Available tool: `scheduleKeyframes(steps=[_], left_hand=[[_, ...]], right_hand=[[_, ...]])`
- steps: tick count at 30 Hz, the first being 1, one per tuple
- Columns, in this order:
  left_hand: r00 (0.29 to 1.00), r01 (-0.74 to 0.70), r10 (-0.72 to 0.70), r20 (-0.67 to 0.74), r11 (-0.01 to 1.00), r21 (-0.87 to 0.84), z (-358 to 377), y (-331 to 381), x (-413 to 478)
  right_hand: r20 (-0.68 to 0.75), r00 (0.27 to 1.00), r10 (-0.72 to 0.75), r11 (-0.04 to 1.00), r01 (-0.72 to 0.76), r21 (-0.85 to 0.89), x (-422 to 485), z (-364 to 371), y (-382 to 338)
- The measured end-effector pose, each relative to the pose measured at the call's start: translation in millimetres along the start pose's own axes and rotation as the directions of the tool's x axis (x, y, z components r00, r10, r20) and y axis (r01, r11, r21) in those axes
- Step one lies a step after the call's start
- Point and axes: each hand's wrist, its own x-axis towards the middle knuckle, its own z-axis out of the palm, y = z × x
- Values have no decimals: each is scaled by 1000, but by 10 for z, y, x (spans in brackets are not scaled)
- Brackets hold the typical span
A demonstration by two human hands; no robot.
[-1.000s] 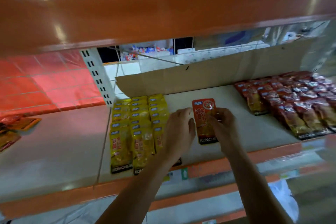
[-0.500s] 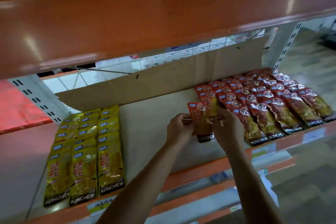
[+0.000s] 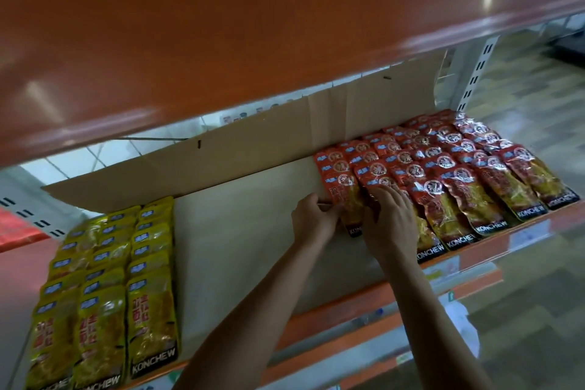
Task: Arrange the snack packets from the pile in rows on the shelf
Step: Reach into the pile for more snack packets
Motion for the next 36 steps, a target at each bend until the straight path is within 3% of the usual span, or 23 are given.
scheduleKeyframes(steps=[3, 15, 25, 31, 36], left_hand=[[999, -50, 52, -14, 990, 128, 13, 23, 14], [994, -85, 102, -42, 953, 291, -92, 93, -93], [914, -319, 403, -52, 790, 523, -726, -126, -326], [867, -291, 470, -164, 747, 598, -1405, -458, -462], [826, -213, 472, -309, 767, 605, -2107, -854, -581]], right_hand=[[-1, 1000, -14, 1000, 14, 3, 17, 13, 28], [-9, 999, -49, 998, 49, 37, -9, 14, -36], [132, 971, -198, 978, 185, 100, -325, 340, -579], [204, 912, -356, 929, 323, 178, -656, 679, -1125], [181, 843, -507, 851, 457, 258, -1026, 1044, -1715]])
